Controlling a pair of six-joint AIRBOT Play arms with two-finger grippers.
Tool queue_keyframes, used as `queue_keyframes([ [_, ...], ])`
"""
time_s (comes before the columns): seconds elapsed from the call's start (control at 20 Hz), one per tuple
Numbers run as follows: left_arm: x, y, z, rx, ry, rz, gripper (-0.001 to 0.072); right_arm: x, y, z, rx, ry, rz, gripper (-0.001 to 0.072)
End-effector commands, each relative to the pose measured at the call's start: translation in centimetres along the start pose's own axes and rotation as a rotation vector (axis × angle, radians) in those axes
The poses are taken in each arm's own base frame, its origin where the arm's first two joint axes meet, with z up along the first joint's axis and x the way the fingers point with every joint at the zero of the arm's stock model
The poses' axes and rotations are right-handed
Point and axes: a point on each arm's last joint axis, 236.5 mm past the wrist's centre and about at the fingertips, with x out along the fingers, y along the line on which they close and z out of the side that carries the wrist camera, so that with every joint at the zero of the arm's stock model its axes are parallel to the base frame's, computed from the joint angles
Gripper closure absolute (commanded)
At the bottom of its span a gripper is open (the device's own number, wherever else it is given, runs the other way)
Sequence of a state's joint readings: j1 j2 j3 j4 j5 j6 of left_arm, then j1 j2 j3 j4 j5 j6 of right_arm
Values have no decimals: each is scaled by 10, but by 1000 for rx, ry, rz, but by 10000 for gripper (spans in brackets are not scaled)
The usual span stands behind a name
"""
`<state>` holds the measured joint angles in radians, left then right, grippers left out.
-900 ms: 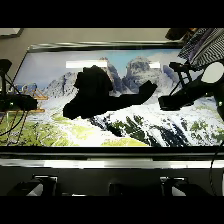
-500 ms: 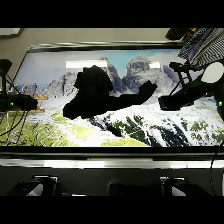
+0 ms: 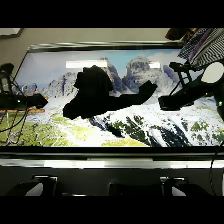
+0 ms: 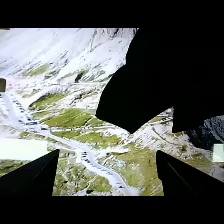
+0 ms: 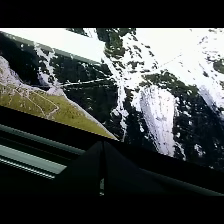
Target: Fold the clothes and pants, and hang the long-sleeved shirts on hangers.
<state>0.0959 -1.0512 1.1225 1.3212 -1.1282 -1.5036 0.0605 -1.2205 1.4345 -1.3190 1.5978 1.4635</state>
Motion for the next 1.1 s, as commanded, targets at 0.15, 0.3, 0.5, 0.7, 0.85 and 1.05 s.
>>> queue_keyframes([
  [0.15,114,-13,-13,-328,147,-338,-13,0,0,0,-3,1,0,665],
  [0.3,153,-14,-21,-408,182,-365,-13,0,1,0,-2,0,1,665],
  [0.5,181,-10,-28,-433,194,-336,-13,0,1,2,-3,-9,2,665],
  [0.7,190,-14,-35,-427,215,-335,677,0,0,5,-2,-23,-1,663],
  [0.85,189,-14,-33,-420,209,-336,679,2,-4,27,11,-107,-12,275],
  [1.05,188,-14,-32,-419,206,-336,679,44,-5,73,201,-213,64,45],
])
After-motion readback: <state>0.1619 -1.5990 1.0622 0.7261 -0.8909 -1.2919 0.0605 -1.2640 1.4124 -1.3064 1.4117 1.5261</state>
